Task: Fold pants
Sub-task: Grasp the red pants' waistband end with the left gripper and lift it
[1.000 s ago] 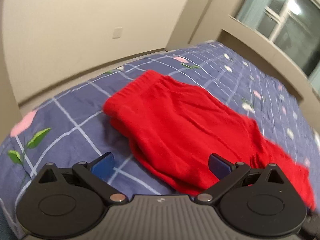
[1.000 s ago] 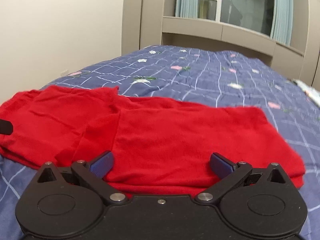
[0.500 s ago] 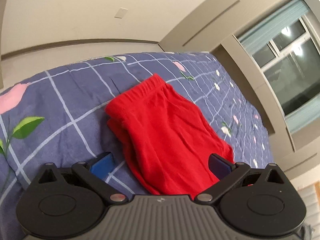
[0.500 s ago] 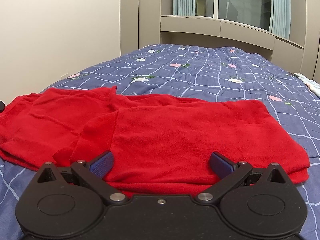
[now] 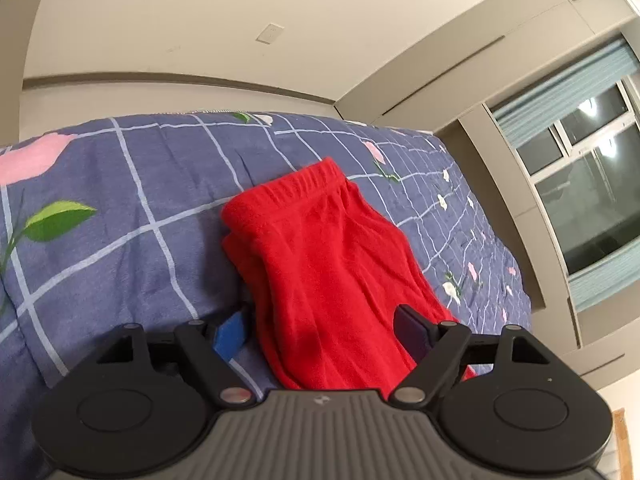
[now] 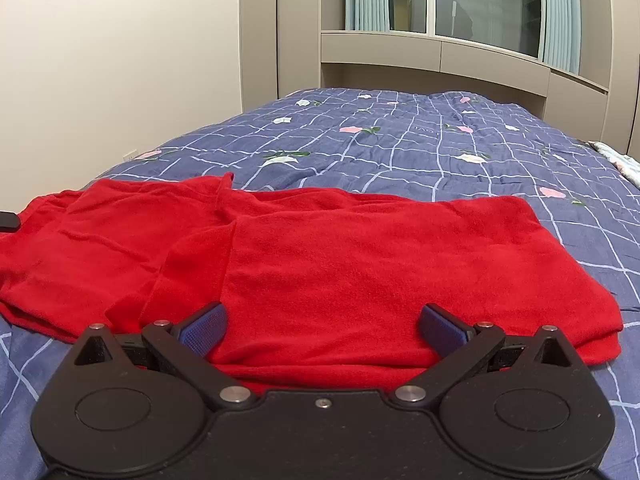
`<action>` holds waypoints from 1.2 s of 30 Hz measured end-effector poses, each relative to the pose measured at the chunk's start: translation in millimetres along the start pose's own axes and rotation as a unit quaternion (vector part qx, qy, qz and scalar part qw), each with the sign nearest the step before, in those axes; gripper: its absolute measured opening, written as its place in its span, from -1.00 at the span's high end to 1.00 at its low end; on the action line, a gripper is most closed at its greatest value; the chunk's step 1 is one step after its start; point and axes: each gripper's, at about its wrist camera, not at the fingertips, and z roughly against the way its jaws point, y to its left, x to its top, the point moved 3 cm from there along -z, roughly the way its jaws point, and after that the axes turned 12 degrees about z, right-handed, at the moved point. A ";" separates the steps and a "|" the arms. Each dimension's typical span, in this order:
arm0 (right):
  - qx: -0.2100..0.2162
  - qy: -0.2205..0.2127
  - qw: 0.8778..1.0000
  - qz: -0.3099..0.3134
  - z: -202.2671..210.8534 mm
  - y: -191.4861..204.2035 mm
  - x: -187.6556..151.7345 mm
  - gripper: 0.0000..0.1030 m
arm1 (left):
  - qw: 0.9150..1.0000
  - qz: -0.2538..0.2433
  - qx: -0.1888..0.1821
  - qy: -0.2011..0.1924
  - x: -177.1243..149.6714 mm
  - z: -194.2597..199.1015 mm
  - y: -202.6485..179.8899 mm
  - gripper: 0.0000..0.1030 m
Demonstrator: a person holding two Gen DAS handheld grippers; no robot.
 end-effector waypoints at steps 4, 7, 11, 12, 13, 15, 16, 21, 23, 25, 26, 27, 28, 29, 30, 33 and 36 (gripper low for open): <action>0.000 0.000 1.000 0.001 0.0 0.5 0.0 -0.99 | 0.999 0.031 0.032 -0.013 7.7 0.3 7.4 0.23; -0.001 0.001 1.000 0.001 -0.1 0.5 0.2 -0.99 | 0.998 0.055 0.035 -0.013 10.5 -1.9 11.2 0.28; -0.001 0.000 1.000 0.001 0.0 0.3 0.1 -0.99 | 0.998 0.054 0.026 -0.010 7.0 -5.4 7.6 0.19; -0.001 0.000 1.000 0.001 0.0 0.2 0.1 -0.99 | 0.998 0.055 0.020 -0.005 5.2 -7.8 7.5 0.12; -0.001 0.000 1.000 0.001 0.1 0.1 0.0 -0.99 | 0.998 0.056 0.013 0.002 4.0 -11.1 8.1 -0.08; -0.001 0.000 1.000 0.001 0.1 0.1 0.0 -0.99 | 0.999 0.048 0.005 -0.001 0.9 -13.4 7.1 -0.10; -0.001 0.000 1.000 0.001 0.2 0.1 0.0 -0.99 | 0.999 0.046 0.002 -0.003 -0.1 -13.8 6.4 -0.07; -0.001 0.000 1.000 0.001 0.3 0.0 -0.3 -0.99 | 0.998 0.062 -0.013 -0.016 -1.3 -7.8 10.5 0.66; -0.001 0.000 1.000 0.001 0.2 0.0 -0.2 -0.99 | 0.998 0.062 -0.011 -0.023 0.5 -4.3 12.5 0.84; -0.001 0.000 1.000 0.001 0.5 0.0 -0.2 -0.99 | 0.998 0.060 -0.010 -0.023 1.4 -4.3 12.7 0.84; -0.001 0.000 1.000 0.001 0.4 0.0 -0.2 -0.99 | 0.998 0.059 -0.008 -0.022 1.2 -5.4 12.8 0.84; -0.001 0.000 1.000 0.002 0.3 0.1 -0.2 -0.99 | 0.998 0.060 -0.007 -0.017 1.2 -7.9 13.1 0.83; -0.001 0.000 1.000 0.002 0.3 0.0 -0.2 -0.99 | 0.998 0.064 -0.005 -0.006 1.2 -11.6 14.0 0.75; -0.001 0.000 1.000 0.002 0.3 -0.1 -0.2 -0.99 | 0.997 0.073 0.000 0.003 1.6 -15.2 16.5 0.75; -0.001 0.000 1.000 0.001 0.6 0.0 -0.5 -0.99 | 0.997 0.082 0.002 0.003 2.2 -17.2 18.7 0.75; -0.001 -0.001 1.000 0.001 0.4 -0.1 -0.5 -0.99 | 0.997 0.076 -0.001 -0.013 3.4 -15.3 15.3 0.84; 0.000 -0.001 1.000 0.001 0.3 0.1 -0.6 -0.99 | 0.998 0.049 -0.018 -0.032 3.4 -8.5 2.2 0.91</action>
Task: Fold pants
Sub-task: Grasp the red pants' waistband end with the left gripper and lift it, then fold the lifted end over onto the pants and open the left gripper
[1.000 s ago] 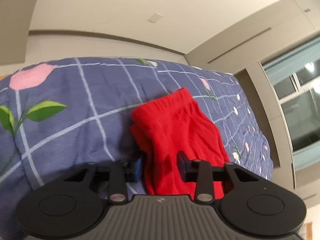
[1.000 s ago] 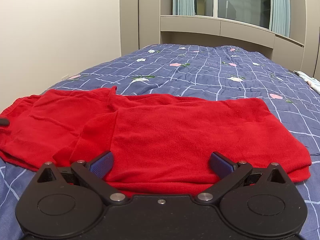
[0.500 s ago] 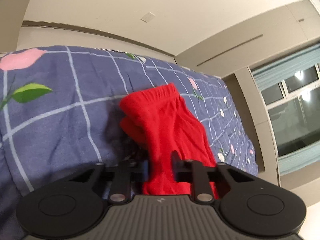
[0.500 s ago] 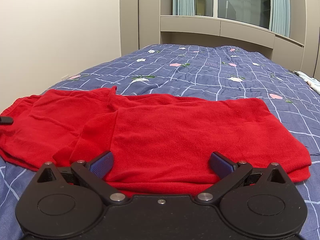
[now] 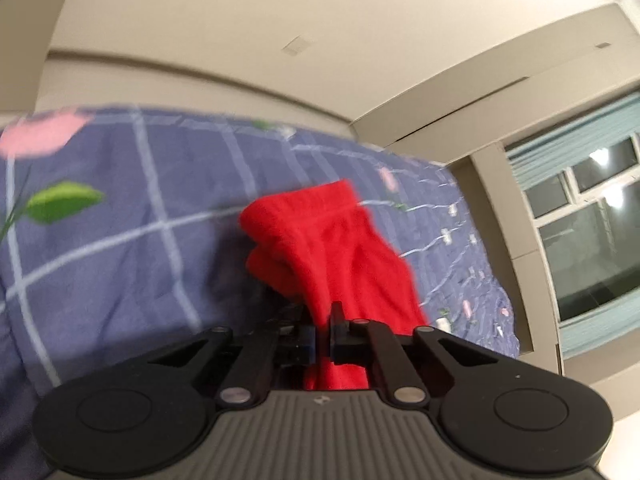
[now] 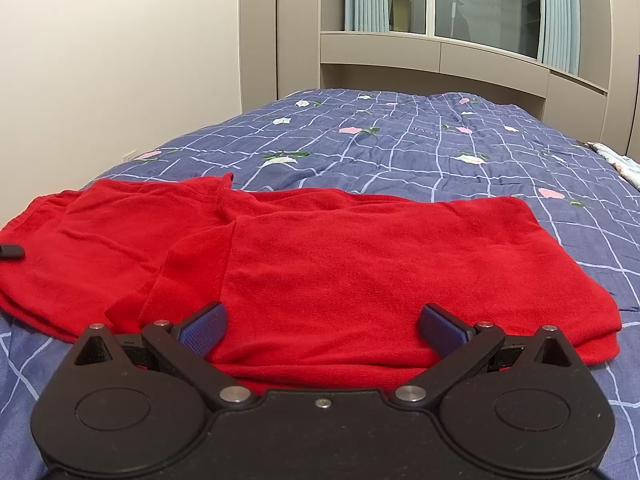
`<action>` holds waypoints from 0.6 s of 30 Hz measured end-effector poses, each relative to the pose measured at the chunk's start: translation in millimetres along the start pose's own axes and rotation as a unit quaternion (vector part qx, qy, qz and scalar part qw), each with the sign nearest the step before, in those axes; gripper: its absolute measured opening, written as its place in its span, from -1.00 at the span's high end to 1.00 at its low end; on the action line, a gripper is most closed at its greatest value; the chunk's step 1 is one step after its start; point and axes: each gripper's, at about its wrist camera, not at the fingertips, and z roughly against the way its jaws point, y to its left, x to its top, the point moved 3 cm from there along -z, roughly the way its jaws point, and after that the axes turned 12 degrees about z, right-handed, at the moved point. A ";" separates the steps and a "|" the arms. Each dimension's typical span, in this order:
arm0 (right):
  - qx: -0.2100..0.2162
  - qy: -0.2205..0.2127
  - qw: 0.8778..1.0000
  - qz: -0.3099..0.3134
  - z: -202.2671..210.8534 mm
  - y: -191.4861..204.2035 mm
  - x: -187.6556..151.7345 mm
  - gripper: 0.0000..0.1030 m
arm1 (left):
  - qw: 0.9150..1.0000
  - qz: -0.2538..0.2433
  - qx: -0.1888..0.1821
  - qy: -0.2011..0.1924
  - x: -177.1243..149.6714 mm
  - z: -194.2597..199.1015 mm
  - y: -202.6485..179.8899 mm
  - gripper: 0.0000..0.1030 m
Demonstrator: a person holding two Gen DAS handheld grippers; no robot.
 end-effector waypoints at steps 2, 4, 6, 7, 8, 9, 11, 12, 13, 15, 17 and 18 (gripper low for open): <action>0.000 0.000 1.000 0.001 0.0 0.1 0.2 -0.99 | 0.999 -0.029 -0.013 -0.010 -2.6 4.4 -12.5 0.93; 0.002 0.000 1.000 0.000 0.9 -0.7 0.7 -0.99 | 0.998 -0.054 -0.024 -0.017 -4.8 9.6 -26.7 0.93; 0.004 -0.009 1.000 -0.005 6.4 -3.4 3.7 -0.99 | 0.995 -0.088 -0.039 -0.022 -8.2 14.4 -46.5 0.93; 0.003 -0.019 1.000 -0.007 11.9 -5.5 5.9 -0.99 | 0.993 -0.106 -0.047 -0.024 -10.5 17.1 -55.8 0.93; 0.000 -0.028 1.000 -0.007 18.2 -7.5 7.8 -0.99 | 0.990 -0.127 -0.057 -0.026 -13.9 18.7 -67.3 0.93; -0.002 -0.038 0.999 -0.008 25.3 -10.6 9.8 -0.99 | 0.987 -0.144 -0.067 -0.026 -17.3 20.1 -78.4 0.93; 0.001 -0.052 0.999 -0.009 39.5 -18.0 13.2 -0.99 | 0.979 -0.182 -0.088 -0.025 -26.7 22.9 -103.9 0.94; 0.001 -0.058 0.998 -0.008 47.5 -23.4 14.0 -0.99 | 0.975 -0.198 -0.099 -0.023 -32.4 24.6 -115.2 0.94; -0.001 -0.062 0.998 -0.007 55.0 -29.1 14.2 -0.99 | 0.970 -0.216 -0.110 -0.019 -39.4 25.7 -126.7 0.94; -0.011 -0.066 0.998 -0.003 70.7 -43.4 12.2 -0.99 | 0.956 -0.262 -0.130 -0.004 -59.8 24.6 -154.2 0.94; -0.025 -0.066 0.998 0.002 84.3 -59.1 7.6 -0.99 | 0.940 -0.305 -0.152 0.019 -86.5 22.3 -180.2 0.93; -0.036 -0.063 0.997 0.006 89.9 -67.7 4.1 -0.99 | 0.932 -0.323 -0.161 0.032 -99.8 22.8 -189.3 0.93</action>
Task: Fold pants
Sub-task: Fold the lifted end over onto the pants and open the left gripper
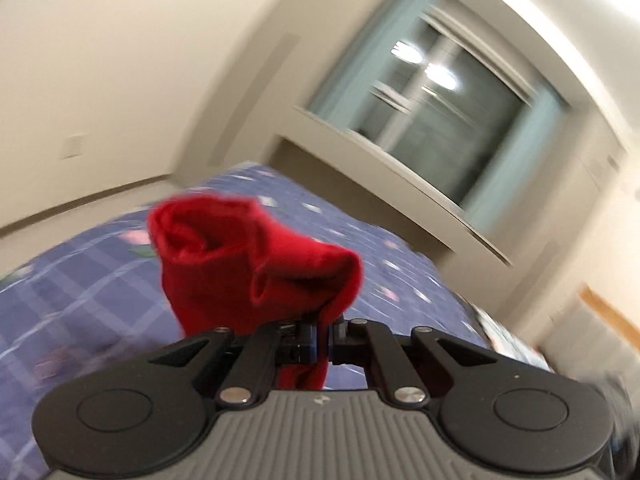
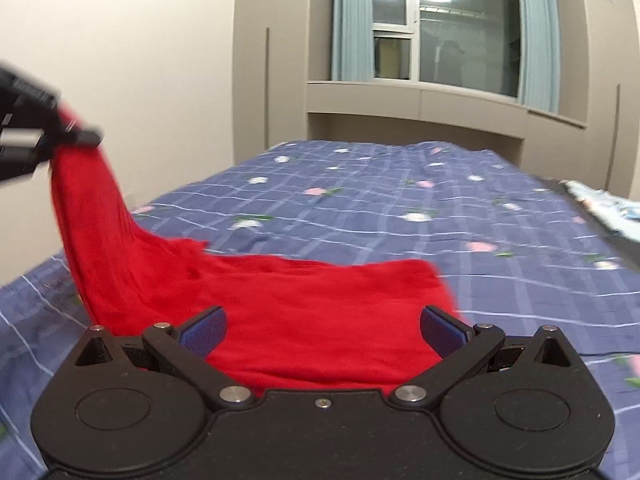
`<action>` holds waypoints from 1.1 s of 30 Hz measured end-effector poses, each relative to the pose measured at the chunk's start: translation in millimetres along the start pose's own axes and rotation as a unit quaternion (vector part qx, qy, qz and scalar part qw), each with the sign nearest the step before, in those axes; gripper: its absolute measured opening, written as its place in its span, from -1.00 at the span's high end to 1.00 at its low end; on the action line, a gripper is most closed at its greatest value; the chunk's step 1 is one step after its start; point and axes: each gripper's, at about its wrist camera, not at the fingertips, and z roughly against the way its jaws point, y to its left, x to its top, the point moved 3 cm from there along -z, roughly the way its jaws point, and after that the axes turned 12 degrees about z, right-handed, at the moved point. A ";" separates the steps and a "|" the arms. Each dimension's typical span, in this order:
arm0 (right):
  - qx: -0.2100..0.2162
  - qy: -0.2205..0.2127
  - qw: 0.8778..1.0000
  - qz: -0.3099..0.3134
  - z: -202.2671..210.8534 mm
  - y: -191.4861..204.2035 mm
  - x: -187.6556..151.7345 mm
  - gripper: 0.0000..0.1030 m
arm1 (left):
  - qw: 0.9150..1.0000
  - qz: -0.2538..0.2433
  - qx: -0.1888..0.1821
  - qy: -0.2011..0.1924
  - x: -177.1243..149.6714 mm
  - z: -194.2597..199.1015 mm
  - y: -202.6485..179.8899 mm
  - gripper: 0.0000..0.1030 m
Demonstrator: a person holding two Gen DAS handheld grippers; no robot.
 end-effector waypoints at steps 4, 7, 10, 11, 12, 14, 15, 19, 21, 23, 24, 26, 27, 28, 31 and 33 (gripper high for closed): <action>-0.051 0.019 0.998 0.006 15.0 -34.3 -15.1 -0.99 | 0.994 -0.081 -0.043 0.064 -31.3 -29.8 -60.4 0.93; -0.076 0.028 0.997 -0.013 21.9 -58.0 -26.9 -0.99 | 0.981 -0.138 -0.061 0.118 -71.0 -49.3 -96.2 0.93; -0.094 0.043 0.994 -0.027 24.5 -72.7 -35.5 -0.99 | 0.966 -0.183 -0.060 0.174 -113.7 -72.8 -114.6 0.93; -0.104 0.054 0.993 -0.028 24.4 -76.6 -38.4 -0.99 | 0.962 -0.190 -0.056 0.190 -126.2 -79.4 -116.6 0.93; -0.110 0.063 0.992 -0.029 24.3 -78.5 -41.0 -0.99 | 0.958 -0.194 -0.049 0.207 -138.0 -81.2 -114.1 0.92; -0.120 0.075 0.989 -0.043 25.6 -86.3 -48.5 -0.99 | 0.949 -0.198 -0.035 0.244 -156.6 -91.5 -111.5 0.91; -0.121 0.079 0.988 -0.055 26.6 -90.5 -53.1 -0.99 | 0.946 -0.197 -0.035 0.255 -160.8 -95.0 -110.5 0.89; -0.124 0.091 0.983 -0.099 26.6 -102.7 -71.5 -0.99 | 0.942 -0.189 -0.032 0.277 -164.1 -94.3 -97.6 0.57; -0.121 0.099 0.981 -0.112 23.4 -105.1 -77.0 -0.99 | 0.943 -0.171 -0.034 0.283 -162.3 -89.6 -94.2 0.09; -0.117 0.106 0.980 -0.119 20.1 -105.4 -81.7 -0.99 | 0.947 -0.158 -0.033 0.279 -155.1 -83.7 -92.6 -0.27; -0.116 0.109 0.980 -0.120 18.5 -105.0 -83.7 -0.99 | 0.947 -0.156 -0.035 0.277 -153.5 -81.6 -91.6 -0.30; -0.114 0.112 0.980 -0.123 17.4 -103.6 -87.3 -0.99 | 0.947 -0.156 -0.034 0.277 -149.6 -80.6 -92.6 -0.45; -0.113 0.113 0.979 -0.125 17.4 -102.9 -89.3 -0.99 | 0.948 -0.155 -0.030 0.276 -147.5 -79.5 -92.8 -0.50; -0.113 0.116 0.979 -0.127 17.2 -102.3 -91.0 -0.99 | 0.949 -0.154 -0.025 0.272 -145.6 -77.3 -92.8 -0.59; -0.113 0.120 0.978 -0.131 16.4 -103.6 -94.6 -0.99 | 0.953 -0.158 -0.015 0.259 -139.5 -71.2 -92.7 -0.74; -0.111 0.124 0.977 -0.132 14.6 -103.8 -96.1 -0.99 | 0.954 -0.161 -0.006 0.254 -135.2 -69.2 -93.3 -0.83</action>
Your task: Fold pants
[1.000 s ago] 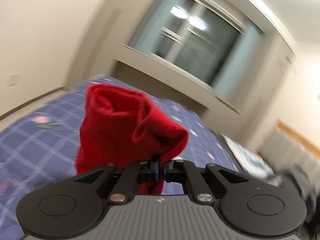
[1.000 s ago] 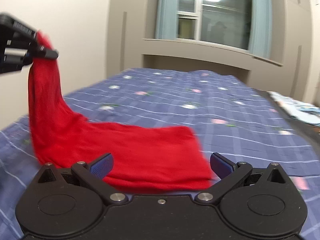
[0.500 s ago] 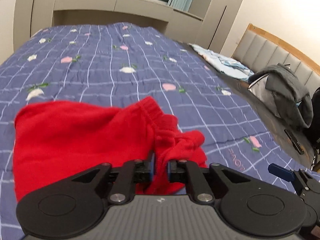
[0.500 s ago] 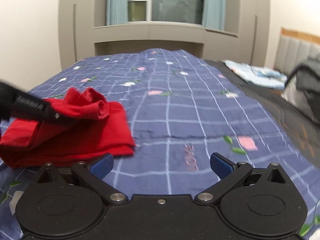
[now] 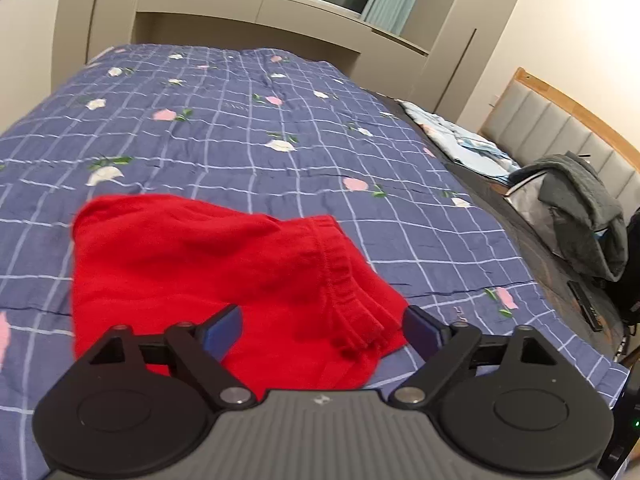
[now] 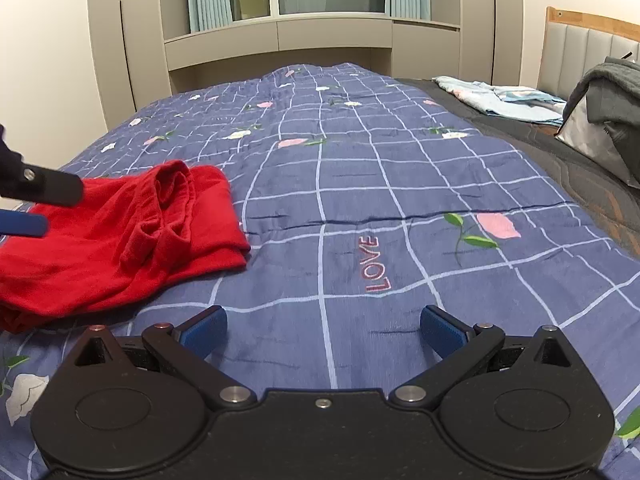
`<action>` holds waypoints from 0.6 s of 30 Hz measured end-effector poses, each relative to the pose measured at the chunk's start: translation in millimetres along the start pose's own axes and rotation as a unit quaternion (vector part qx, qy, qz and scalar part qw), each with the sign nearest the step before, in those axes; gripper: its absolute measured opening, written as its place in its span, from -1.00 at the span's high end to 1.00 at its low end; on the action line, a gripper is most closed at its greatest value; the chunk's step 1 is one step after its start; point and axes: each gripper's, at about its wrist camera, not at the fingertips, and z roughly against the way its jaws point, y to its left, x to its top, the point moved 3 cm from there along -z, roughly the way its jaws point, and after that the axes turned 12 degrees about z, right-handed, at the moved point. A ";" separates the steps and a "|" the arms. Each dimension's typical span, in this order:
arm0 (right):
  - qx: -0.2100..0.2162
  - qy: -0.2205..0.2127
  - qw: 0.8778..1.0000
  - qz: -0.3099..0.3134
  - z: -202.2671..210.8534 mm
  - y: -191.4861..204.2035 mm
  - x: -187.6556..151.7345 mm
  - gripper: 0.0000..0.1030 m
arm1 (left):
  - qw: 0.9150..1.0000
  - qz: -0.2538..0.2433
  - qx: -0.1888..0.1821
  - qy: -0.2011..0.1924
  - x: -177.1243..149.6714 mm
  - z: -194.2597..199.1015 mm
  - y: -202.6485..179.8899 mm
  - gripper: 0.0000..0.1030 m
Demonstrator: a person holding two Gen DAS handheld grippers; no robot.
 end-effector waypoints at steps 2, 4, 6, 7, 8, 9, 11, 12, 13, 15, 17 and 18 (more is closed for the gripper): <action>0.000 0.002 1.000 0.001 -0.8 0.6 -0.5 -0.99 | 1.000 0.001 0.009 -0.006 2.5 4.0 2.3 -0.97; 0.000 0.002 1.000 0.004 -1.0 1.5 -0.3 -0.99 | 1.000 0.002 0.019 -0.015 5.3 7.9 5.0 -0.99; 0.001 0.002 1.000 0.008 -0.9 2.9 -0.1 -0.99 | 0.999 0.003 0.030 -0.021 7.6 11.0 9.0 -0.99; 0.001 0.002 1.000 0.009 -0.9 3.2 -0.1 -0.99 | 0.999 0.004 0.036 -0.024 8.8 12.3 10.8 -0.99; 0.001 0.002 1.000 0.011 -1.0 3.6 0.0 -0.99 | 0.999 0.005 0.042 -0.027 9.9 13.8 13.7 -0.99; 0.001 0.002 1.000 0.012 -1.1 3.9 0.1 -0.99 | 0.999 0.006 0.046 -0.028 10.9 15.3 16.7 -0.99; 0.002 0.001 1.000 0.014 -1.0 4.5 0.9 -0.99 | 0.998 0.013 0.057 -0.033 12.6 19.2 24.8 -0.99; 0.003 -0.001 1.000 0.015 -0.2 5.1 1.3 -0.99 | 0.997 0.020 0.063 -0.035 13.3 21.9 29.5 -0.99; 0.005 -0.004 1.000 0.016 1.1 5.6 2.5 -0.99 | 0.997 0.028 0.067 -0.040 13.8 25.7 35.7 -0.99; 0.018 -0.016 1.000 0.018 5.9 7.1 6.7 -0.99 | 0.994 0.051 0.077 -0.054 15.0 34.6 51.0 -0.99; 0.040 -0.032 0.998 0.020 10.7 9.2 13.3 -0.99 | 0.991 0.072 0.092 -0.062 16.1 41.4 67.7 -0.99; 0.054 -0.041 0.997 0.023 12.7 11.3 17.6 -0.99 | 0.990 0.080 0.099 -0.064 16.6 43.3 74.9 -0.99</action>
